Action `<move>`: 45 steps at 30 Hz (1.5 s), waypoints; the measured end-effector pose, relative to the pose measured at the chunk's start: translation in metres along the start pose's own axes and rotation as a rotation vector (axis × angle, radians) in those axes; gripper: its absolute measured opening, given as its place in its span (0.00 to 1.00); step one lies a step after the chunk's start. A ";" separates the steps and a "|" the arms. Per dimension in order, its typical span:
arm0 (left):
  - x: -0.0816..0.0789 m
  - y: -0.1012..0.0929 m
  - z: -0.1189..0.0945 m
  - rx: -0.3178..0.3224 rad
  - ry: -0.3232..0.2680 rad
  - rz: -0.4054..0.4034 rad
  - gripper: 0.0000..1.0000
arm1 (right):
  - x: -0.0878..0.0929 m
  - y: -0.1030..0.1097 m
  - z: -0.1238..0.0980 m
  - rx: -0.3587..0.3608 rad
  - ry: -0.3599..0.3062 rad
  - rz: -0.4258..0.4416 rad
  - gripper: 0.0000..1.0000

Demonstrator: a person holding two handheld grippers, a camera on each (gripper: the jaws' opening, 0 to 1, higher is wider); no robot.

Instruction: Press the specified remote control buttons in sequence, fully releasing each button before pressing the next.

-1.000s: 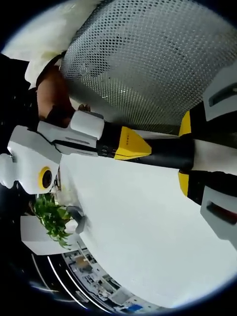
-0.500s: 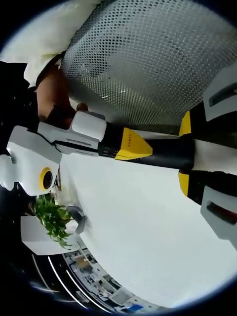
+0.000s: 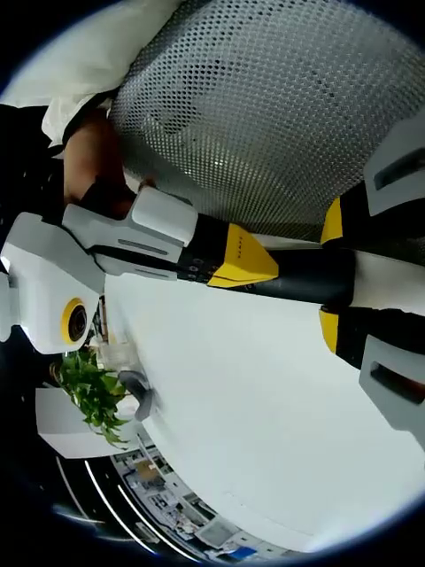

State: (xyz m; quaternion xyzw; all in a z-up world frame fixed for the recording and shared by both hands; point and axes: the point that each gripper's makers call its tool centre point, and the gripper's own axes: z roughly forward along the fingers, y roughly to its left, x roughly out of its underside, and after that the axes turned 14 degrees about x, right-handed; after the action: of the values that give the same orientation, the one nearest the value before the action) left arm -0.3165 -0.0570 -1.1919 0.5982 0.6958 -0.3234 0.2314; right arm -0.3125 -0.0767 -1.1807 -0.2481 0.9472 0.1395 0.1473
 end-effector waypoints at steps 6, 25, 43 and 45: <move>-0.001 -0.001 0.000 0.006 -0.001 0.006 0.25 | -0.022 0.011 -0.020 -0.042 -0.135 0.002 0.00; -0.005 0.003 -0.004 0.019 0.026 0.022 0.24 | -0.066 -0.060 -0.120 0.353 -0.690 0.025 0.42; 0.003 0.033 -0.021 0.000 0.078 0.036 0.24 | -0.068 -0.100 -0.141 0.664 -0.888 0.034 0.72; 0.002 0.041 -0.023 -0.007 0.094 0.054 0.24 | -0.067 -0.099 -0.137 0.666 -0.871 0.010 0.71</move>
State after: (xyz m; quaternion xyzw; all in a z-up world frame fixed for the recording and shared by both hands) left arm -0.2748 -0.0357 -1.1843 0.6304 0.6906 -0.2863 0.2091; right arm -0.2351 -0.1770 -1.0500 -0.1027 0.7928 -0.0772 0.5957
